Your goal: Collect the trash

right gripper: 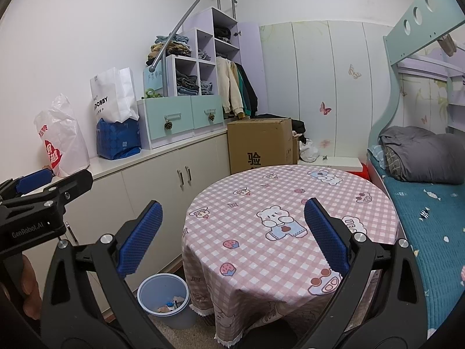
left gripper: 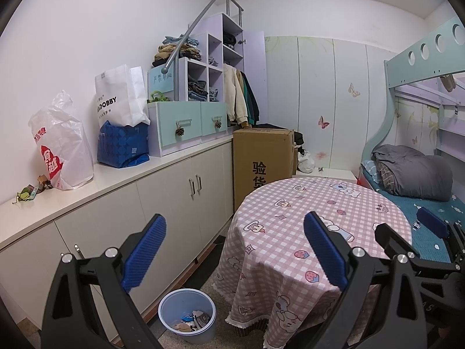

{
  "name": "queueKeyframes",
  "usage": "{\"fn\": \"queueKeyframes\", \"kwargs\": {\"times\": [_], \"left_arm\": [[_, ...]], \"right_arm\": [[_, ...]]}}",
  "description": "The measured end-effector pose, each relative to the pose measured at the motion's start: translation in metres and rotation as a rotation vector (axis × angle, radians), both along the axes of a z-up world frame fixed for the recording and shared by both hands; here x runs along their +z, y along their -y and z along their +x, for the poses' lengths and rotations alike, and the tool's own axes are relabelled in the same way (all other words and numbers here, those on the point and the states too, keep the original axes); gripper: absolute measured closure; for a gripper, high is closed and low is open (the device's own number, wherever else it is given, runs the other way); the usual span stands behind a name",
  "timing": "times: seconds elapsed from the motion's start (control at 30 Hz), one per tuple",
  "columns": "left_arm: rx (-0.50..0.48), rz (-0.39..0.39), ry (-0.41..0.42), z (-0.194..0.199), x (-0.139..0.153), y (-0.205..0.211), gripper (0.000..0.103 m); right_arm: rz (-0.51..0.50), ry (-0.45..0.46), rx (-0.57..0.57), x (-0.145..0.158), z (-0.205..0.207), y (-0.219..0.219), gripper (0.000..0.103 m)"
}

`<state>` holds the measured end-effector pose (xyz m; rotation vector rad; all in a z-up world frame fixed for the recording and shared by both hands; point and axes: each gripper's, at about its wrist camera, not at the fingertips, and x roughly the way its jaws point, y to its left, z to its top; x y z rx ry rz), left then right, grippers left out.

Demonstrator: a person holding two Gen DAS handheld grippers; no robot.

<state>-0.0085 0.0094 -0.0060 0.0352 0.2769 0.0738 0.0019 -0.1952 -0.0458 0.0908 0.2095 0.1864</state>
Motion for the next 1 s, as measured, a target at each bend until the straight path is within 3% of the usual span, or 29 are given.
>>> {"fn": "queueKeyframes", "kwargs": {"times": [1.0], "left_arm": [[-0.008,0.005,-0.014,0.003,-0.0041,-0.0029,0.009]], "right_arm": [[0.001,-0.013,0.001,-0.0071,0.0001,0.0005,0.007]]}}
